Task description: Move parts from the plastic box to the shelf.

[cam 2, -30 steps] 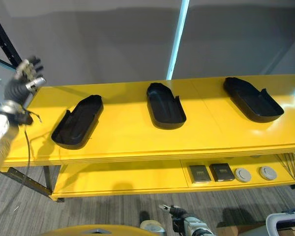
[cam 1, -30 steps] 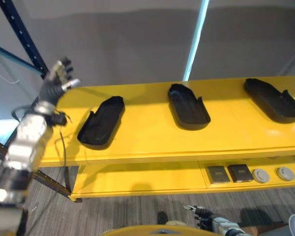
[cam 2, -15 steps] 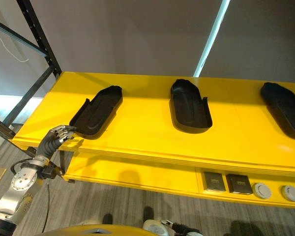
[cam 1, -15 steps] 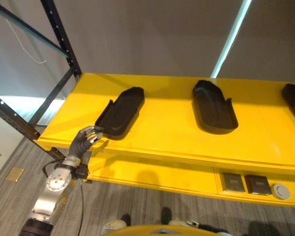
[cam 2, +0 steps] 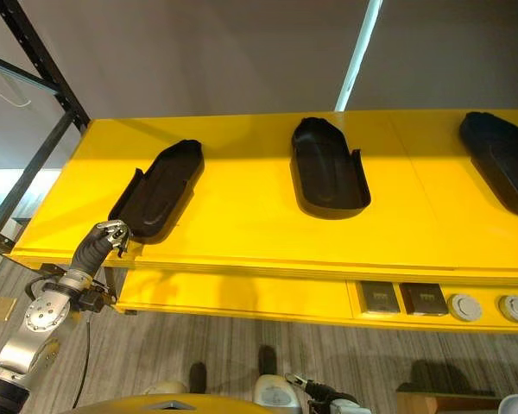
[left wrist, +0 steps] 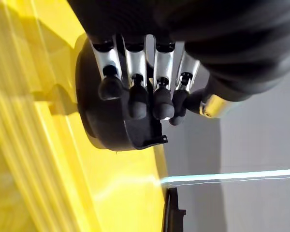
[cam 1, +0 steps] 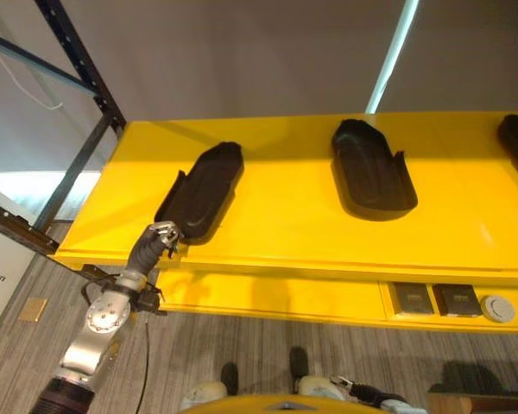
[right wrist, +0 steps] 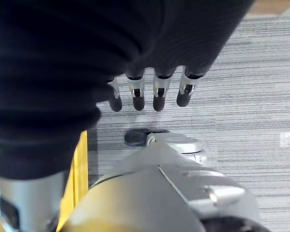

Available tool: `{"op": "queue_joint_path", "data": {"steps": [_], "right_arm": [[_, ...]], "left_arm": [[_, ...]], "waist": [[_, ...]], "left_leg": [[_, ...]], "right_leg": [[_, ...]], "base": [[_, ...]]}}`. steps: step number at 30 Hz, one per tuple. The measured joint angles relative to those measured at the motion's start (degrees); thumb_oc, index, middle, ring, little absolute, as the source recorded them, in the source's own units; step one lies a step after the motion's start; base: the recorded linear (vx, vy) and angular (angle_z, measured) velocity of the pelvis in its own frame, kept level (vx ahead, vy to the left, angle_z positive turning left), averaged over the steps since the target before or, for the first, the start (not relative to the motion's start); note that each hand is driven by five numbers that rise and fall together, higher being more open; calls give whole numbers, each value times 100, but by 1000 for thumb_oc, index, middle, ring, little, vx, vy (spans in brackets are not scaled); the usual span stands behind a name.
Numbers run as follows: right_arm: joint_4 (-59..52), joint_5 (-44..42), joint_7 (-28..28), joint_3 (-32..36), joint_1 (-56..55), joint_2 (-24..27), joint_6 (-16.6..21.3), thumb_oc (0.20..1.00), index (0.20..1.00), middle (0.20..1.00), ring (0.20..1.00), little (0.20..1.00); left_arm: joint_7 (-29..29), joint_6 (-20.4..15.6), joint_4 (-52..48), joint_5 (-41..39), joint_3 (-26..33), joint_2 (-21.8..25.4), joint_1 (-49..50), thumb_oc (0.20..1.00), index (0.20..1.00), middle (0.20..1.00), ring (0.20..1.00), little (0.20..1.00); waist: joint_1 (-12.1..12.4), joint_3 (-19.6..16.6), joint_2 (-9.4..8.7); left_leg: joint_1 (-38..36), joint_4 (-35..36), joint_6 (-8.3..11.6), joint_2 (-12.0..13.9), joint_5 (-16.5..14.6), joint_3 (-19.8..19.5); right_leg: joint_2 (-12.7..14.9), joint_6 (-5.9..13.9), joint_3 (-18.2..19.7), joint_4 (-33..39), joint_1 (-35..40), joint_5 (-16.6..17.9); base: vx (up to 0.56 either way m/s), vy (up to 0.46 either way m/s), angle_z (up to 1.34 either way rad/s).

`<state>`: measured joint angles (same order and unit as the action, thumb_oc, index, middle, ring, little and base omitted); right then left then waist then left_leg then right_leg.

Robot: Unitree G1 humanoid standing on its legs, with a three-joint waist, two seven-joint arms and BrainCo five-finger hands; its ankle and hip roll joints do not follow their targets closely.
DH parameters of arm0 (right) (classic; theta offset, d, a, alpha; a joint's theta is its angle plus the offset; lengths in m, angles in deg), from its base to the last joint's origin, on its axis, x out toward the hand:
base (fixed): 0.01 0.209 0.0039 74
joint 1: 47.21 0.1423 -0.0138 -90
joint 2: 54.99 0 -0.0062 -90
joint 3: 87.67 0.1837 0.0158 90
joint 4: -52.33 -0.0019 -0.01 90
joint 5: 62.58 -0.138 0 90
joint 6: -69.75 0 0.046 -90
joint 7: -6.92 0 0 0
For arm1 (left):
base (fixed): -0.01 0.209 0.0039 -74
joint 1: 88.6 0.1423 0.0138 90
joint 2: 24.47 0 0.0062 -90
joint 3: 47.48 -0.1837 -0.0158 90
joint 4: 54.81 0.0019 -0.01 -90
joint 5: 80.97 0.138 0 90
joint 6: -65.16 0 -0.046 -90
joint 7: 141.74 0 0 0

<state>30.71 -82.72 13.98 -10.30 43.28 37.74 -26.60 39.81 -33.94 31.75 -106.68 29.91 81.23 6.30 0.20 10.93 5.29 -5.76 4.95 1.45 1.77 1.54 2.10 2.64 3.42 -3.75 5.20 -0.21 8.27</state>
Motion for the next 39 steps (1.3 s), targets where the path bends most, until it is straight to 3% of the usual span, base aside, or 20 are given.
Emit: {"op": "queue_joint_path", "data": {"steps": [11, 26, 39], "right_arm": [[-7, -90, -2, 63, -3, 209, 33, 1000, 1000, 1000, 1000, 1000], [-211, -53, 0, 74, -32, 208, -4, 1000, 1000, 1000, 1000, 1000], [-224, 25, -11, -6, -82, 164, -10, 1000, 1000, 1000, 1000, 1000]], "left_arm": [[200, -11, 189, -1, -11, 0, -159, 200, 200, 200, 200, 200], [435, -78, 230, -6, -305, -246, -756, 200, 200, 200, 200, 200], [653, -79, 476, 4, -326, -312, -826, 200, 200, 200, 200, 200]], "waist": [[-189, 459, 131], [-513, 599, 107], [-556, 635, 48]], "left_leg": [[58, 0, 8, -9, 22, 147], [27, 0, 2, -19, 19, 331], [-204, 0, 9, -5, -22, 440]], "right_leg": [[-6, 5, 132, 0, -118, 53], [-20, -19, 322, 0, -177, 90], [-50, 13, 390, 0, 17, 110]], "base": [[11, 2, -6], [31, -11, -6], [-1, -3, -4]]}}
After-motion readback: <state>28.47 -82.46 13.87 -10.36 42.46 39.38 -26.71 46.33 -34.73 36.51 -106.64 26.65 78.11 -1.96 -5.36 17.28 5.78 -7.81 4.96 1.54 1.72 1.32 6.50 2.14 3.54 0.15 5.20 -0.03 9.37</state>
